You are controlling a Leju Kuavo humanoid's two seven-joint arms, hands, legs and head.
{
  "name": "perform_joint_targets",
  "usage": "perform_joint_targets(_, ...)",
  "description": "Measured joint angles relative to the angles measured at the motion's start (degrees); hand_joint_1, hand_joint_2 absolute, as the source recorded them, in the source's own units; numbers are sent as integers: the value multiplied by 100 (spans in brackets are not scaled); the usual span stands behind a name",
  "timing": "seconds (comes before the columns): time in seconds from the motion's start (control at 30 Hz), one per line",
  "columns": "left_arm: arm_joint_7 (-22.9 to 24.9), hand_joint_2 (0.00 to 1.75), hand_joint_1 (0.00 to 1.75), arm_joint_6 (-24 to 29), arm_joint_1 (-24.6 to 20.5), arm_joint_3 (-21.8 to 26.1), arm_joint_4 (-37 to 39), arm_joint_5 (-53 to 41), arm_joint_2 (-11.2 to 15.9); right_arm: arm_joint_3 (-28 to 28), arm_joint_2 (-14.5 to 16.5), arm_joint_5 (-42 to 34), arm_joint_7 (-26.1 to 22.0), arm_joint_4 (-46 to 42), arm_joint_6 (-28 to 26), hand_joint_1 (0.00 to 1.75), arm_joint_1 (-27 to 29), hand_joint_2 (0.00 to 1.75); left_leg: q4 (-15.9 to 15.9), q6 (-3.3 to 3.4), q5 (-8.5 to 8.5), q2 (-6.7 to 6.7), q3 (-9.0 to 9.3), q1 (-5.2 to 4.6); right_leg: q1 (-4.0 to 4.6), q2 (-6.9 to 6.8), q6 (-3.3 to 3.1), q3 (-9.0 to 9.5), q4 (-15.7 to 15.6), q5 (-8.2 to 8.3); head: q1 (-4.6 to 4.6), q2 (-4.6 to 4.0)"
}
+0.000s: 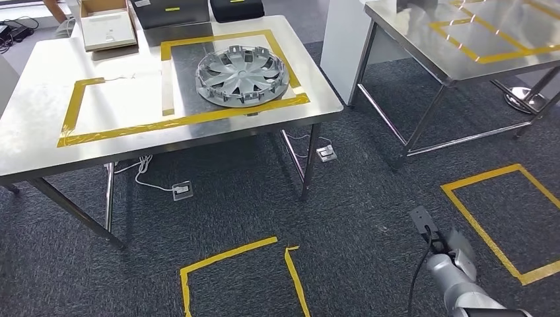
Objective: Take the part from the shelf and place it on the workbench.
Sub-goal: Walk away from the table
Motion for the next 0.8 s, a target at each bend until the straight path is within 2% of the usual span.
perform_joint_targets(0.03,4,0,0,0,-1,4,-3,11,17,-133,84,-135,164,142,41,0,36,0,23,-39,29,6,-22,-4,21,6,-51,131,-225,-87,2,0)
perform_joint_targets(0.07,8,0,0,0,-3,14,-6,24,35,-264,177,-282,311,265,67,0,72,0,21,-78,69,12,-28,-6,45,13,-109,160,-323,-133,2,0)
perform_joint_targets(0.13,15,0,0,1,7,42,-7,47,79,-510,374,-554,501,454,79,0,141,0,3,-156,130,23,-52,-1,40,16,-217,84,-346,-46,-9,0)
perform_joint_targets(0.17,28,0,0,2,16,58,-7,54,99,-622,471,-674,554,518,82,0,157,0,41,-195,60,21,-89,2,28,15,-264,30,-355,21,-13,0)
perform_joint_targets(0.2,51,0,0,4,26,72,-7,57,116,-748,576,-787,587,572,87,0,167,0,171,-234,-128,19,-146,7,11,14,-305,-37,-367,95,-19,0)
perform_joint_targets(0.23,81,0,0,8,32,80,-6,54,127,-883,688,-883,604,623,99,0,177,0,415,-269,-419,17,-211,17,5,11,-333,-119,-371,170,-20,0)
perform_joint_targets(0.27,115,0,0,12,33,86,-6,43,134,-1016,788,-961,615,664,113,0,194,0,736,-300,-740,15,-278,23,5,10,-349,-203,-371,240,-25,0)
perform_joint_targets(0.3,151,0,0,16,33,87,-6,25,138,-1144,899,-1022,618,707,132,0,212,0,1082,-323,-986,16,-324,29,6,3,-354,-294,-370,313,-26,0)
perform_joint_targets(0.33,182,0,0,20,32,87,-6,4,141,-1247,997,-1060,611,743,151,0,228,0,1355,-337,-1095,16,-323,34,7,-5,-353,-390,-368,386,-25,0)
perform_joint_targets(0.37,207,0,0,22,32,87,-6,-14,142,-1329,1079,-1086,602,771,165,0,236,0,1486,-340,-1059,16,-253,36,8,-10,-348,-485,-366,459,-27,0)
perform_joint_targets(0.4,227,0,0,23,31,87,-6,-32,144,-1401,1163,-1100,586,798,179,0,239,0,1443,-330,-932,16,-91,38,10,-13,-340,-584,-364,534,-26,0)
perform_joint_targets(0.43,239,0,0,24,28,87,-7,-46,146,-1461,1232,-1108,563,817,188,0,242,0,1202,-309,-794,14,180,38,13,-12,-328,-672,-363,612,-25,0)
perform_joint_targets(0.47,246,0,0,24,18,87,-10,-62,150,-1512,1300,-1108,533,834,201,0,243,0,800,-276,-758,11,543,33,18,-11,-311,-743,-359,685,-25,0)
perform_joint_targets(0.5,248,0,0,22,7,87,-15,-80,153,-1554,1364,-1107,502,848,219,0,250,0,348,-243,-802,7,901,18,22,-11,-287,-793,-355,754,-22,0)
perform_joint_targets(0.53,244,0,0,20,-2,86,-19,-96,156,-1585,1414,-1106,471,858,238,0,257,0,-14,-211,-873,4,1157,3,24,-12,-256,-809,-362,821,-15,0)
perform_joint_targets(0.57,240,0,0,16,-7,85,-22,-107,157,-1610,1463,-1103,445,869,259,0,261,0,-239,-177,-944,2,1294,-20,19,-14,-219,-811,-377,885,-23,0)
perform_joint_targets(0.63,233,0,0,7,-1,83,-19,-120,152,-1649,1525,-1100,416,887,284,0,271,0,-324,-91,-869,16,1253,-41,-5,-11,-137,-805,-425,993,-50,0)
perform_joint_targets(0.67,225,0,0,-1,2,83,-17,-125,150,-1664,1550,-1093,408,898,295,0,281,0,-337,-40,-799,29,1203,-41,-18,-4,-103,-830,-401,939,-67,0)
perform_joint_targets(0.7,206,0,0,-13,8,83,-16,-136,151,-1674,1568,-1080,397,909,305,0,294,44,-351,13,-718,44,1137,-33,-26,5,-75,-873,-293,765,-66,0)
perform_joint_targets(0.73,172,0,0,-29,13,83,-15,-154,151,-1679,1580,-1063,389,919,321,0,303,87,-357,49,-634,58,1055,-23,-33,13,-57,-934,-79,486,-67,0)
perform_joint_targets(0.77,126,0,0,-47,15,83,-16,-175,155,-1680,1589,-1038,383,924,340,0,306,131,-351,69,-562,64,962,-26,-31,17,-41,-999,228,149,-55,0)
perform_joint_targets(0.8,72,0,0,-70,15,83,-17,-195,156,-1680,1597,-1011,379,925,360,0,302,175,-338,79,-491,72,859,-29,-28,18,-29,-1052,588,-120,-54,0)
